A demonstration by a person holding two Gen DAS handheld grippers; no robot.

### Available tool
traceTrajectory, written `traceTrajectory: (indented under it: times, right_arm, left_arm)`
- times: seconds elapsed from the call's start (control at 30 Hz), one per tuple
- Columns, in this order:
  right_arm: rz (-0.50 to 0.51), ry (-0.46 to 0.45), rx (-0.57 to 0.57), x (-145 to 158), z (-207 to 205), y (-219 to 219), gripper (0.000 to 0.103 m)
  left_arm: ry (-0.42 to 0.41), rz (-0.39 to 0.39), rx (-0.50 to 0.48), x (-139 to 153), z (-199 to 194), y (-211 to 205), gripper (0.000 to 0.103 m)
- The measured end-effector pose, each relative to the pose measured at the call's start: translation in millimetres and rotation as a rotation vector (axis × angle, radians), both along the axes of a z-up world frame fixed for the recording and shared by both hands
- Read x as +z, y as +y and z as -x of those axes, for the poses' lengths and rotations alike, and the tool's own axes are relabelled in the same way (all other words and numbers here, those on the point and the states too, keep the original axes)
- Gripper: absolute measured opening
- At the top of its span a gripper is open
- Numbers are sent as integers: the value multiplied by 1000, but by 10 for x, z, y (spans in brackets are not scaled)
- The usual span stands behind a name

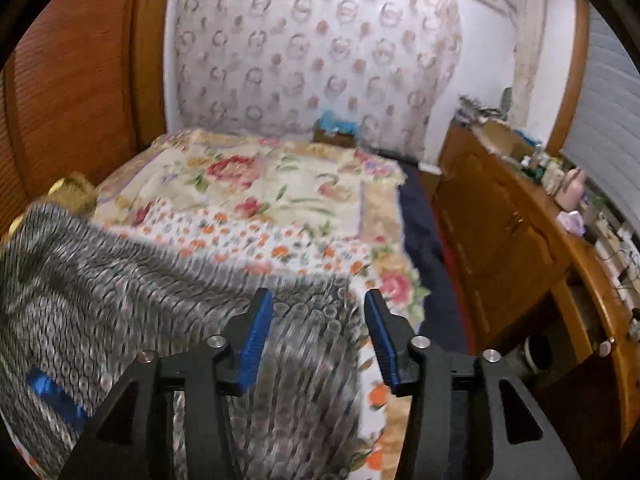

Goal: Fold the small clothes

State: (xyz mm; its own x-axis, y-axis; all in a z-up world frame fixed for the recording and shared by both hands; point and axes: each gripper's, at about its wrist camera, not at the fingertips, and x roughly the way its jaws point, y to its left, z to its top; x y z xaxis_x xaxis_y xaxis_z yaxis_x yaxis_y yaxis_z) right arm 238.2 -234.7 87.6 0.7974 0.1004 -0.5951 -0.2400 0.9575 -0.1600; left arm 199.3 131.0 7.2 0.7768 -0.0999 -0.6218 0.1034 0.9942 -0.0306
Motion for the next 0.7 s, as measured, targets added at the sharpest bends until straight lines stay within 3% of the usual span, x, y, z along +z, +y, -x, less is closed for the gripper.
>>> traceTrajectory:
  times: [0.1, 0.27, 0.47, 0.7]
  right_arm:
    - [-8, 29, 40, -149, 73, -15, 57]
    - [-7, 64, 54, -320, 262, -331, 57]
    - [-39, 114, -16, -599, 391, -712, 58]
    - [-70, 152, -116, -802, 353, -1079, 58]
  left_arm:
    - [10, -7, -7, -114, 164, -77, 81]
    - [11, 10, -12, -233, 452, -179, 81]
    - [36, 19, -22, -496, 715, -324, 81]
    - [115, 2, -48, -849, 763, -551, 81]
